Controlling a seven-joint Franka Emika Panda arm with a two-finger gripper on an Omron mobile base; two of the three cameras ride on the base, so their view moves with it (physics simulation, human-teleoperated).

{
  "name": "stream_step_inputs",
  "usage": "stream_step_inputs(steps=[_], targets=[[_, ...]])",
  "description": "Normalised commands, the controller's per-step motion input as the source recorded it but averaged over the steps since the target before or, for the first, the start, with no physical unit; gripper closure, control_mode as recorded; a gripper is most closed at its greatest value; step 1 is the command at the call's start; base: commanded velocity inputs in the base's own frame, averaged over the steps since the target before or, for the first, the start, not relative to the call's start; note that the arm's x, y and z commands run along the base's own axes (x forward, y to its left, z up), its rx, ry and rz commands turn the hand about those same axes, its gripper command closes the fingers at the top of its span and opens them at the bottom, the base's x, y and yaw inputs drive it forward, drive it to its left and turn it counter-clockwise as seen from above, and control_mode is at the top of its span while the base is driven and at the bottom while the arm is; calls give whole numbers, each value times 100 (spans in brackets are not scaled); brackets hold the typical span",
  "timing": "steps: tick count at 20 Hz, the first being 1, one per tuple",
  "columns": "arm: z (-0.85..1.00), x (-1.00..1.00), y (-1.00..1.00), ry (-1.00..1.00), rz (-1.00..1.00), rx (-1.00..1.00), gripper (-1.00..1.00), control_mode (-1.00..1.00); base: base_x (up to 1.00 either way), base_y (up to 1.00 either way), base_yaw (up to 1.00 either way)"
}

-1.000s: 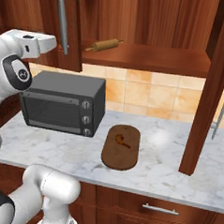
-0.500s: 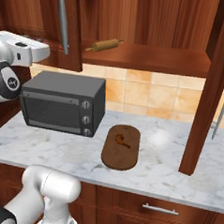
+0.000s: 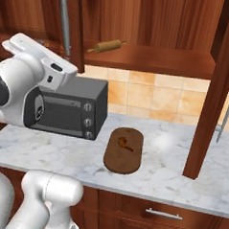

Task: Open the cabinet, retrieve the rolling pin, and place it next to the meat on the cutting board to prepare for tenderizing.

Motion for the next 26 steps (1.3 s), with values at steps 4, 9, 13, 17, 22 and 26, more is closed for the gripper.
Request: stream_step_inputs(steps=[4, 9, 13, 17, 22, 26], targets=[[0, -53, -81, 0, 17, 36, -100, -100, 0, 0, 0], [1, 8, -49, 6, 24, 35, -100, -100, 0, 0, 0], [7, 70, -10, 20, 25, 28, -100, -100, 0, 0, 0], [0, 50, -3, 14, 21, 23, -100, -100, 0, 0, 0], [-1, 42, 0, 4, 16, 18, -100, -100, 0, 0, 0], [-8, 31, 3, 0, 17, 8, -100, -100, 0, 0, 0]])
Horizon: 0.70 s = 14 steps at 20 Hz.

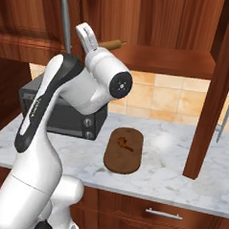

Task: Open the cabinet, retrieve the rolling pin, and place it next to the meat on the cutting board to prepare for tenderizing.

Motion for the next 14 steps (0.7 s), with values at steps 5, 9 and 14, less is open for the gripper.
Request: stream_step_inputs(steps=[5, 9, 14], targets=[[-14, 35, 2, 0, 16, 6, -100, -100, 0, 0, 0], [-7, 46, 8, 1, 11, 1, -100, -100, 0, 0, 0], [-1, 30, 17, 0, 7, 0, -100, -100, 0, 0, 0]])
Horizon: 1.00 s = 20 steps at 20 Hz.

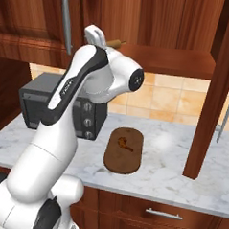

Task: Open the cabinet, retrieve the rolling pin, and place it next to the meat on the cutting board to prepare for tenderizing.

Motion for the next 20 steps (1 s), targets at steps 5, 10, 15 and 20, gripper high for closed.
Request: stream_step_inputs(steps=[5, 10, 15, 20], targets=[[0, 14, 23, 1, 6, 0, -100, -100, 0, 0, 0], [0, 14, 32, 7, 6, 0, -100, -100, 0, 0, 0], [-6, 15, 6, 7, 7, 2, -100, -100, 0, 0, 0], [-8, 18, 0, 4, 8, 5, -100, -100, 0, 0, 0]])
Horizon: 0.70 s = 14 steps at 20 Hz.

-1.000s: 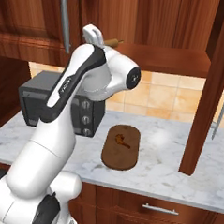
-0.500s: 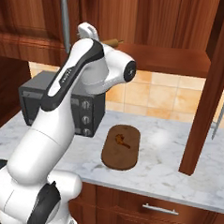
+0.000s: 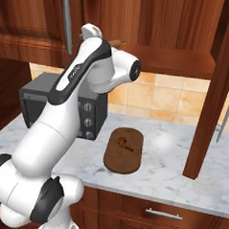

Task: Open the cabinet, retrieve the rolling pin, and place it next to the meat on the cutting board to prepare for tenderizing.

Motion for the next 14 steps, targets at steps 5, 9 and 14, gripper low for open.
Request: stream_step_inputs(steps=[5, 9, 14], targets=[[-12, 10, 0, 0, 10, 9, -100, -100, 0, 0, 0], [-11, 9, 0, 0, 9, 9, -100, -100, 0, 0, 0], [-2, 18, -4, 0, 7, 3, -100, -100, 0, 0, 0]])
